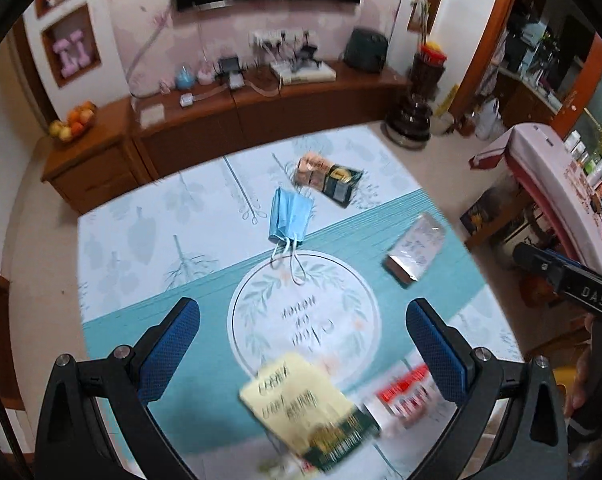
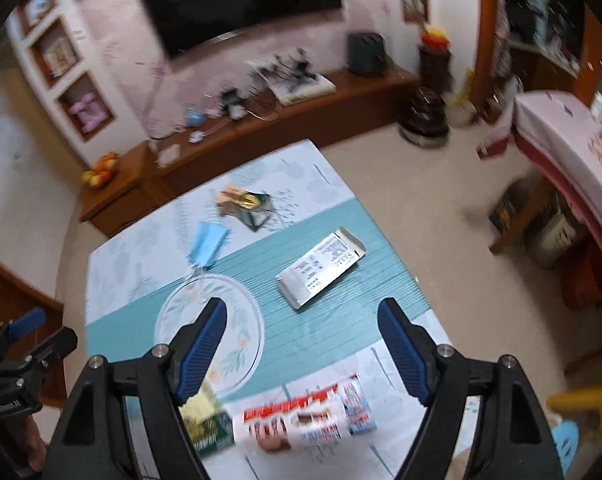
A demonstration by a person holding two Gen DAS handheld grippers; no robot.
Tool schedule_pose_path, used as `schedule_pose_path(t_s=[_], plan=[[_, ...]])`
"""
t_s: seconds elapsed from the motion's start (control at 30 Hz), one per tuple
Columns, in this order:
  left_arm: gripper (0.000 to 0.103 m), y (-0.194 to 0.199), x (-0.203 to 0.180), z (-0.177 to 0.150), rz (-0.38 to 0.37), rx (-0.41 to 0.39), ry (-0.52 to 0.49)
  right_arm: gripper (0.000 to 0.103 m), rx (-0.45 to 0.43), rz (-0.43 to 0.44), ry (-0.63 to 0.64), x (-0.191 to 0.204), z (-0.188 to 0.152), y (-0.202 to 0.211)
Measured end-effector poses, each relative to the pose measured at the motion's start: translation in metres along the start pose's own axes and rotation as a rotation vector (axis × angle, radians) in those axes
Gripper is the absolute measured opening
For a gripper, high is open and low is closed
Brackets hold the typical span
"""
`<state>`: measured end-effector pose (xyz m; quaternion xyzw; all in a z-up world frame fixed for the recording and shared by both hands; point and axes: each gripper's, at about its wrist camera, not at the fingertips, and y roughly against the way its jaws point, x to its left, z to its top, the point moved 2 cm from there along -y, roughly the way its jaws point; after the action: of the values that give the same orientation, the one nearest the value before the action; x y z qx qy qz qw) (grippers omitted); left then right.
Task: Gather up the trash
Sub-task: 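Grasp the blue face mask with the left tool while the right closes on the silver box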
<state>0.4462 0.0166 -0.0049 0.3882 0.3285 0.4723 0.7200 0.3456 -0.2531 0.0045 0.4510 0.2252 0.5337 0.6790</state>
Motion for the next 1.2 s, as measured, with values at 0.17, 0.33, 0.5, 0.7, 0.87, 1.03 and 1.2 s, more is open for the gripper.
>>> schedule_pose_path(t_s=[0.17,0.33,0.5,0.7,0.87,1.03,1.2], plan=[[0.1,-0.08,0.024,0.022,0.006,0.053,0.031,0.078,0.07,-0.063,-0.089,0.0,0.012,-0.08],[0.099,-0.15,0.041,0.04,-0.006,0.106,0.088,0.078,0.121,-0.116,-0.141,0.003,0.011,-0.149],[0.098,-0.198,0.046,0.047,-0.016,0.132,0.125,0.078,0.159,-0.165,-0.207,0.0,0.01,-0.195],[0.098,-0.229,0.039,0.051,0.004,0.139,0.113,0.082,0.178,-0.215,-0.276,-0.008,0.005,-0.226],[0.081,-0.25,0.028,0.054,0.032,0.15,0.068,0.085,0.18,-0.239,-0.277,-0.004,0.002,-0.236],[0.054,-0.255,0.013,0.057,0.094,0.117,-0.016,0.075,0.182,-0.291,-0.219,0.005,-0.001,-0.237],[0.011,-0.25,0.003,0.057,0.065,0.111,-0.053,0.073,0.171,-0.284,-0.202,0.009,-0.006,-0.232]])
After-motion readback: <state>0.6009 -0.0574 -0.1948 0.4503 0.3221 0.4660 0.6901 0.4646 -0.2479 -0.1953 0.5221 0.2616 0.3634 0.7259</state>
